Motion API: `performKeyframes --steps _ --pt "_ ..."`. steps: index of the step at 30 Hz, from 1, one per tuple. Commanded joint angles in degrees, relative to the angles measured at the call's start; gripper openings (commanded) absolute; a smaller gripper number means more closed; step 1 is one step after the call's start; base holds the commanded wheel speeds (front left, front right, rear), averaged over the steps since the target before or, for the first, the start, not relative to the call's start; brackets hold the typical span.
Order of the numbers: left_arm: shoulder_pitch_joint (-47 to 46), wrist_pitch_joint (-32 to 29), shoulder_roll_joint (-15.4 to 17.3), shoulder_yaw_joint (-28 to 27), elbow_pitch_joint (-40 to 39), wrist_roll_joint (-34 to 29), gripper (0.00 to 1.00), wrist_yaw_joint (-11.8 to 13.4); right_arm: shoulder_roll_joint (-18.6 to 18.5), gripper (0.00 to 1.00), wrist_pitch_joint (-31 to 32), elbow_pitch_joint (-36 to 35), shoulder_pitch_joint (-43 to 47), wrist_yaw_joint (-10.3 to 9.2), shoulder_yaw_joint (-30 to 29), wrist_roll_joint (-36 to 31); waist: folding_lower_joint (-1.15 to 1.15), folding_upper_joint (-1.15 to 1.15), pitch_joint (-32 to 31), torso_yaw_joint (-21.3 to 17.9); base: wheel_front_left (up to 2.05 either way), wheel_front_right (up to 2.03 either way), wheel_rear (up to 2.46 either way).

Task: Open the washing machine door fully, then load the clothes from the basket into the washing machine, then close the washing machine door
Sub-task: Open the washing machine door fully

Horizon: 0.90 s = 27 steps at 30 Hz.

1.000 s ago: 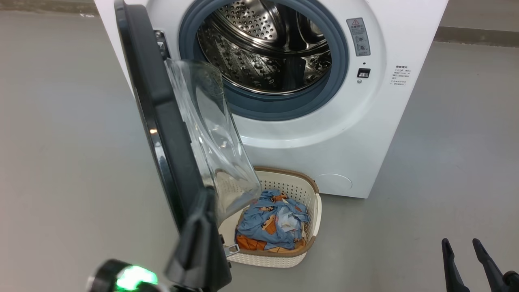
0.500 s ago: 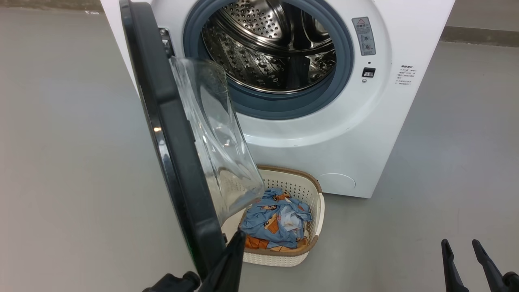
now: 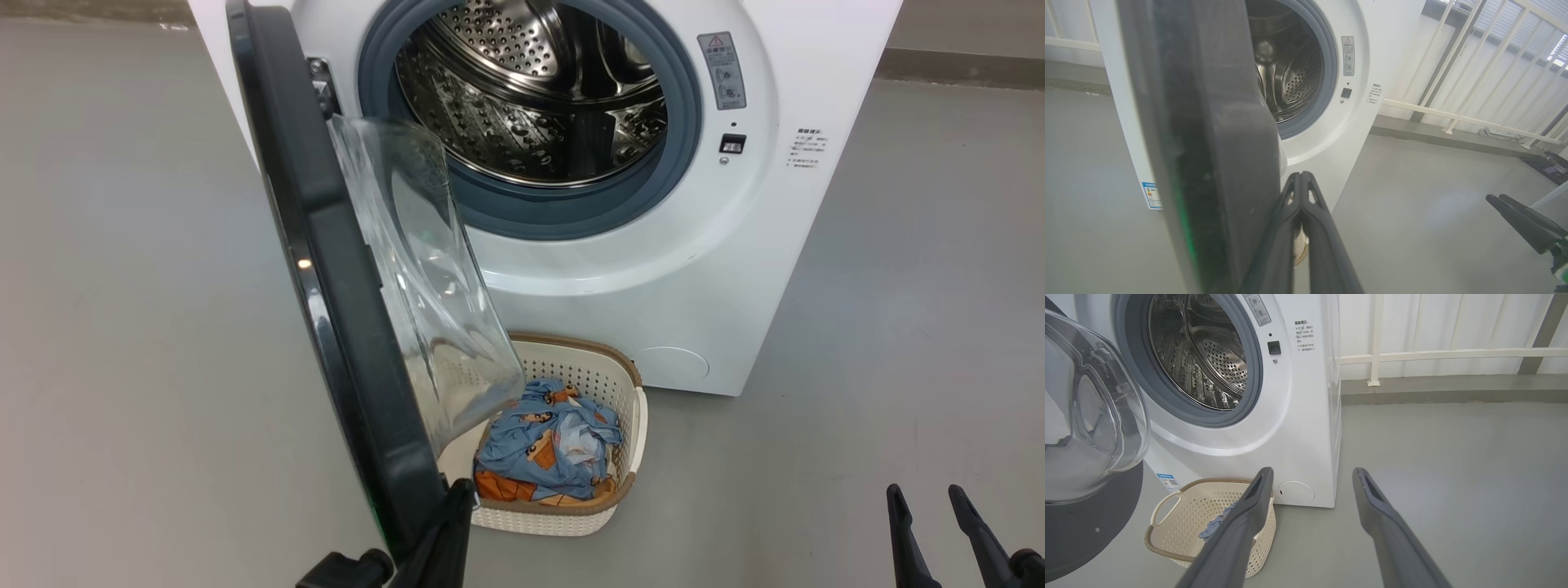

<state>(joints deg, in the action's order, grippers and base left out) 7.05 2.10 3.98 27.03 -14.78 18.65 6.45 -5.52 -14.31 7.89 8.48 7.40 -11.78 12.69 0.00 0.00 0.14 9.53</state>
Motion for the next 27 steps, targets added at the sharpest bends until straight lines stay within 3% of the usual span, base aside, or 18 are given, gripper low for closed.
performKeyframes --steps 1,27 --pt "-2.54 0.68 -0.31 -2.22 -1.11 -0.8 0.0 0.74 -0.94 1.0 -0.69 -1.19 -0.28 0.09 1.38 0.04 0.0 0.0 0.03 0.04 0.0 0.0 0.0" --pt "-4.34 1.92 -0.34 -4.27 -0.32 -2.27 0.0 5.51 -0.07 1.0 -0.69 -1.06 -0.56 0.09 1.94 -0.12 0.0 0.0 0.15 4.34 0.0 0.0 0.0"
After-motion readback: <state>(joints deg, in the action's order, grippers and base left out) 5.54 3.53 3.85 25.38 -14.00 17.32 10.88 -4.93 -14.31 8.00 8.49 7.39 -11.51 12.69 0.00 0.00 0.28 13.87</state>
